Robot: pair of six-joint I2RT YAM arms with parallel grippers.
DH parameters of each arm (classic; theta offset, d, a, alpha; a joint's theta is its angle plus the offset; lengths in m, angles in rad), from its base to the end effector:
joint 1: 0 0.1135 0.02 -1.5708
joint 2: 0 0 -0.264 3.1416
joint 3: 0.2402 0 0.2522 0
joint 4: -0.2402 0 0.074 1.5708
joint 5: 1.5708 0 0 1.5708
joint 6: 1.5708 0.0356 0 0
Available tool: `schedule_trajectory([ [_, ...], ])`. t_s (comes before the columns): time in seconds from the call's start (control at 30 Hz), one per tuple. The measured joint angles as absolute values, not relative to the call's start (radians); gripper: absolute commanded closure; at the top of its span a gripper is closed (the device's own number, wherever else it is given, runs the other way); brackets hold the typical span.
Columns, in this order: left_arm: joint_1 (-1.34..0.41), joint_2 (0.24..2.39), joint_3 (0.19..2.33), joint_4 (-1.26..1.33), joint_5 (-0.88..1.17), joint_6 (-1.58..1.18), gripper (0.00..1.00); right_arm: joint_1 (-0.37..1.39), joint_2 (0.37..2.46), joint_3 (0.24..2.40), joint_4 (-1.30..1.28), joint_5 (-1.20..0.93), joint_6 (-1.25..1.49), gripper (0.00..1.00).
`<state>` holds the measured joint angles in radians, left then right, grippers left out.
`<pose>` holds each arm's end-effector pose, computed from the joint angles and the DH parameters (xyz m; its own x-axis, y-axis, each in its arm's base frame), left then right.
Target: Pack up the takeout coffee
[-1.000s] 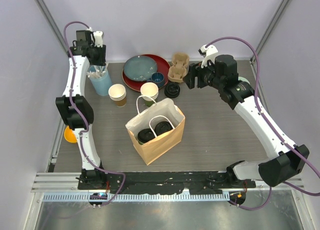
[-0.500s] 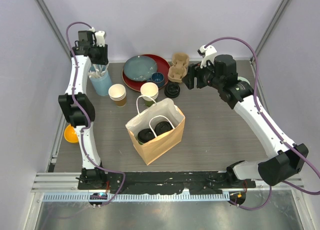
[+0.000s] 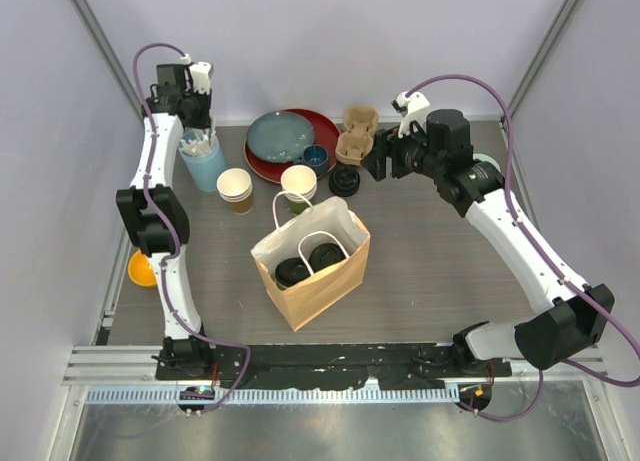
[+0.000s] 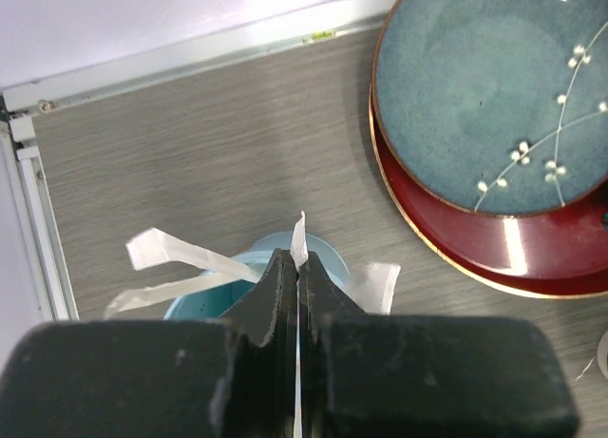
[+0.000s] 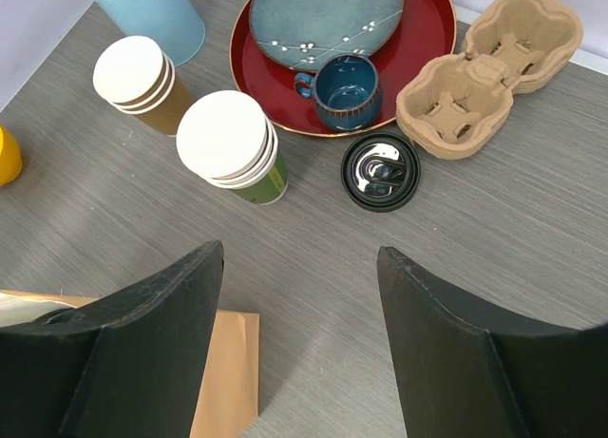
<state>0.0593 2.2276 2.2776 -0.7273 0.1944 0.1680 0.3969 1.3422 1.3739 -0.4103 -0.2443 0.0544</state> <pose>0.5073 0.0232 0.3265 -0.6014 0.1287 -0.7885 0.1954 0.9807 0.0109 0.2770 0.1254 0.3982 -0.3720 -0.0987 -0.9229 -0.5630 0.8146 0.1398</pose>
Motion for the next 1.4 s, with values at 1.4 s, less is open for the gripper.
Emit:
schedule_trajectory([
  [1.4,0.06,1.68,2.205,-0.703,0.213,0.142,1.0,0.397,1.273,1.377,-0.419,-0.303,0.055,0.29],
])
